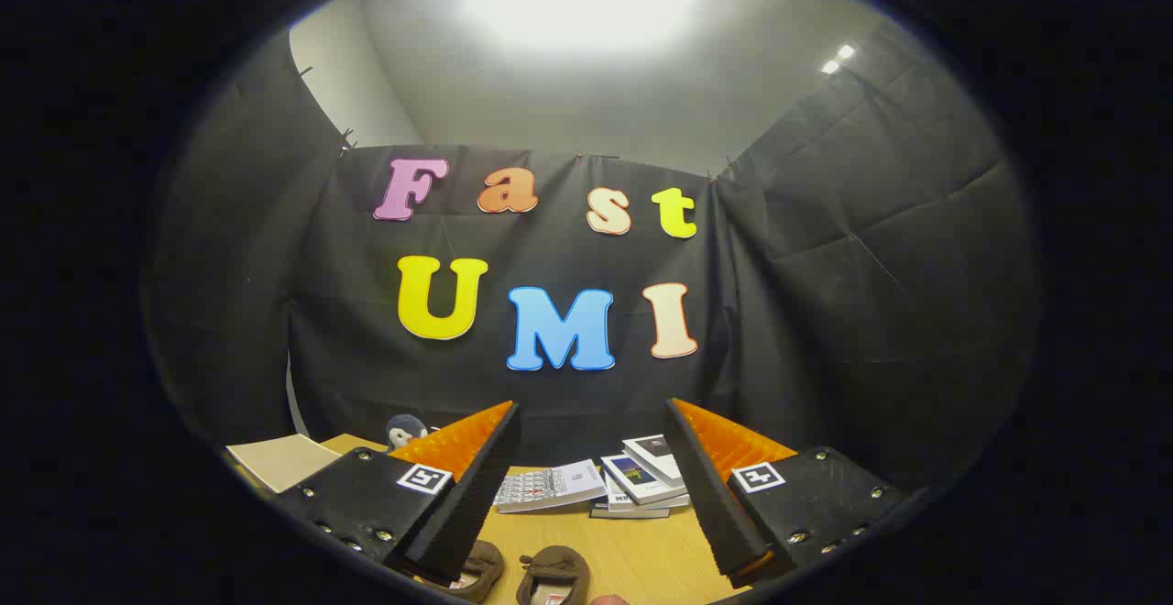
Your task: Open the storage box then place both shoes into the box .Put the left shoe in first, then the right shoe, with the right side of both shoes facing outward in a uniform manner.
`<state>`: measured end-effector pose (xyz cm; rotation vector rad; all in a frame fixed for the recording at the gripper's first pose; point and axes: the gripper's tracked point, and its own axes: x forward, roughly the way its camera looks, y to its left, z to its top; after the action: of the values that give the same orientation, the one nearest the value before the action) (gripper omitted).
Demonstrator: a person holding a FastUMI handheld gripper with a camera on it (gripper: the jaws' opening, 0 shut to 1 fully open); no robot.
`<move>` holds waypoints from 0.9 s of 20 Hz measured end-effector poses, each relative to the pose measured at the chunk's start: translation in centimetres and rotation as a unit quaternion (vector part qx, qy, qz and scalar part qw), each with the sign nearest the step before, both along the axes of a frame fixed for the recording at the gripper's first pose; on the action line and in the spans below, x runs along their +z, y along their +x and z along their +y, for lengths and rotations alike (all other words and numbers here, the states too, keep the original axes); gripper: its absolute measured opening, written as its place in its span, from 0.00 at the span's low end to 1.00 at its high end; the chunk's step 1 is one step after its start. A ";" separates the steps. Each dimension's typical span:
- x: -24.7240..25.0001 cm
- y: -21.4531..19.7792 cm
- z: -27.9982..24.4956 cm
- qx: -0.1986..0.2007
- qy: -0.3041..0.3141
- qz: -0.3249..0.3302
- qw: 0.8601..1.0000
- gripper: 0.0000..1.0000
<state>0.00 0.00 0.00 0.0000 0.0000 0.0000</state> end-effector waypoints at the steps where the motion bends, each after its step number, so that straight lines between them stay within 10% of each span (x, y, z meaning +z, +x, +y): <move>1: 0.0 0.1 0.1 0.002 0.002 0.001 1.000 0.96; 18: 0.3 1.1 1.0 0.023 0.009 -0.017 1.000 0.96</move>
<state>1.15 1.02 0.34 0.0186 -0.0331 0.0451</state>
